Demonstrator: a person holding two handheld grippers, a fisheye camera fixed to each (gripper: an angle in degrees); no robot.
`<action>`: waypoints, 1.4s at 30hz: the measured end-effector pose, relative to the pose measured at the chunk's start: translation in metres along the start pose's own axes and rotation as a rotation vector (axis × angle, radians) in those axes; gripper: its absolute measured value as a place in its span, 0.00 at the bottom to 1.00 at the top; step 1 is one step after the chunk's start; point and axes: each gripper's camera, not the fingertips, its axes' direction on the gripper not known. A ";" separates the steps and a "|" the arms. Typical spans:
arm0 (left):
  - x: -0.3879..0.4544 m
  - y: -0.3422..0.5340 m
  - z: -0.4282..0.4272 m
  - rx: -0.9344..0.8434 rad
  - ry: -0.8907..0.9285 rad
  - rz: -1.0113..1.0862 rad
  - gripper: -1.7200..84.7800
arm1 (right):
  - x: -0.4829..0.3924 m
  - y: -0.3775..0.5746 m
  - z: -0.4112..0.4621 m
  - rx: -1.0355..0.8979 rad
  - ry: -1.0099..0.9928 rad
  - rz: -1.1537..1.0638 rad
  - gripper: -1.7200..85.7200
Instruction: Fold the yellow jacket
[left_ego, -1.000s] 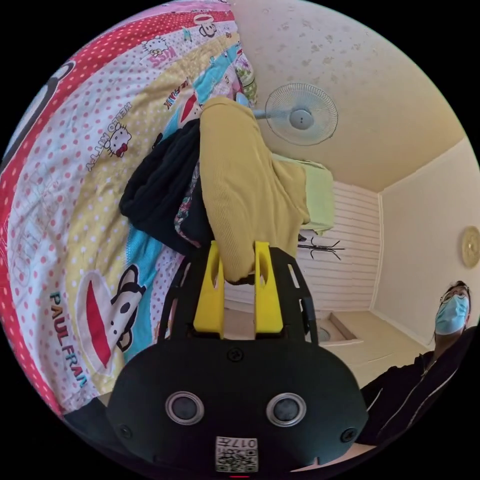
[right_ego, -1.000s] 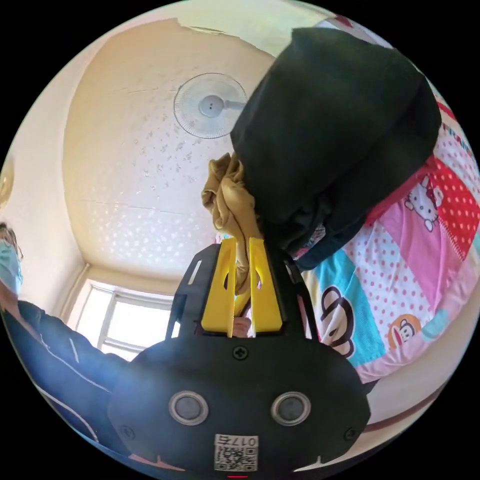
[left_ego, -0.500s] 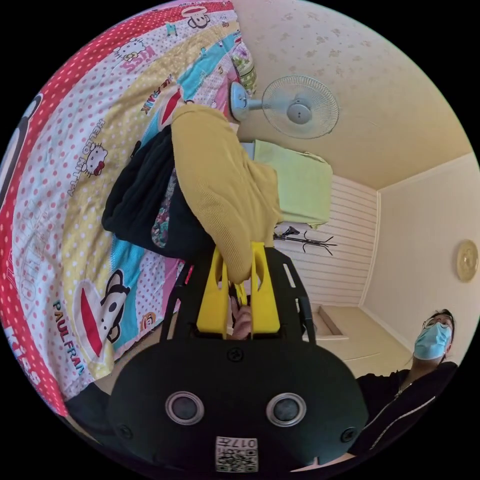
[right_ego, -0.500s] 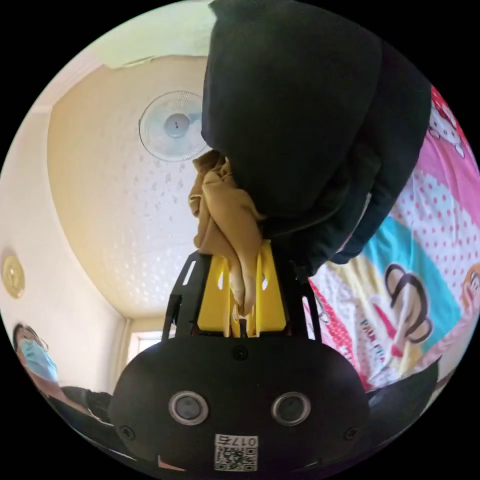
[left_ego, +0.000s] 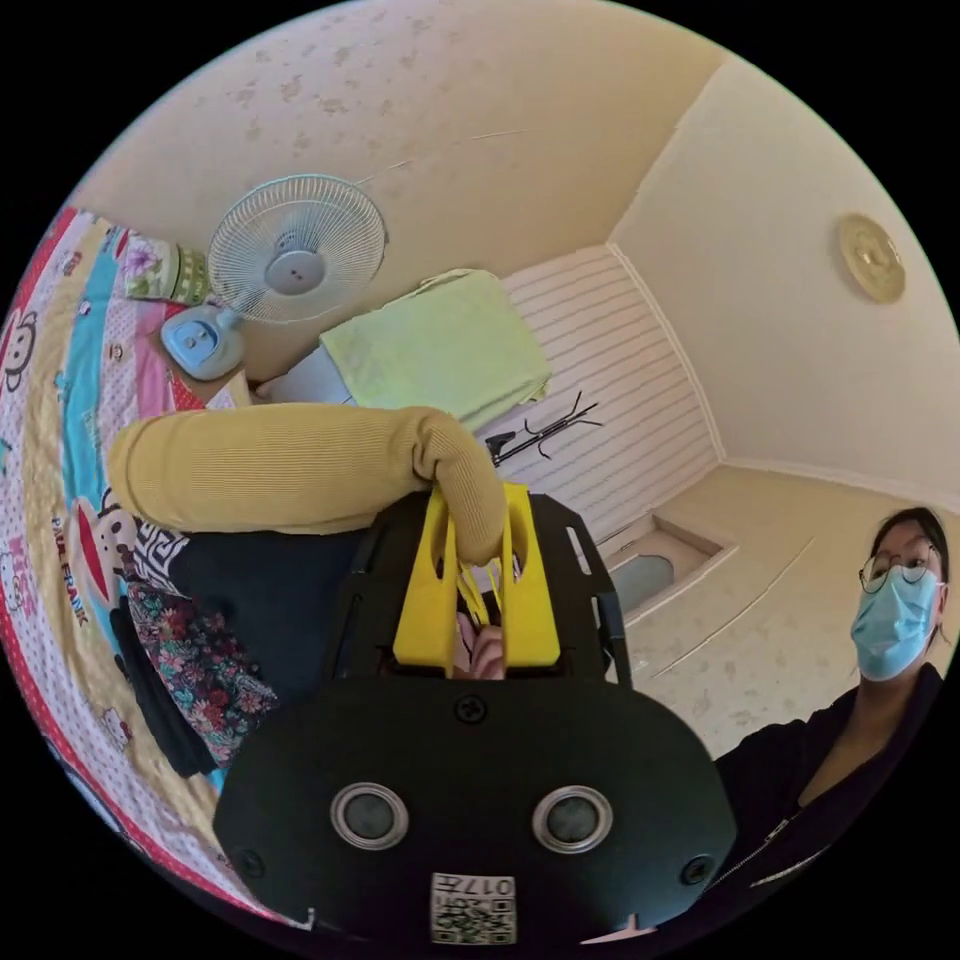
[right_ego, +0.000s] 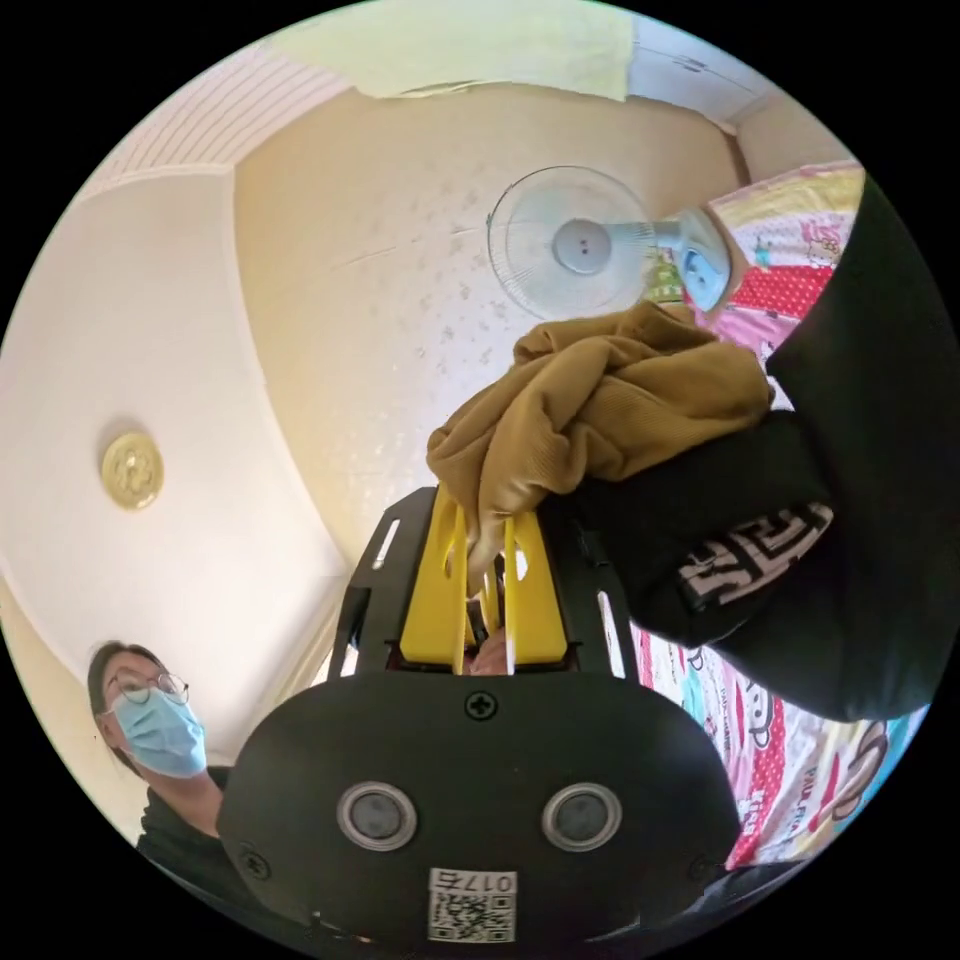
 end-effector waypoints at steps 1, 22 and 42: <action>0.000 0.002 -0.001 -0.008 -0.018 -0.005 0.10 | 0.002 0.004 -0.002 -0.011 0.023 0.004 0.08; -0.177 0.183 -0.052 -0.296 -0.256 -0.522 0.10 | 0.235 0.209 -0.071 0.033 0.257 0.204 0.09; -0.194 0.217 -0.125 -0.261 -0.150 -0.441 0.11 | 0.391 0.104 0.091 -0.615 1.309 -0.640 0.02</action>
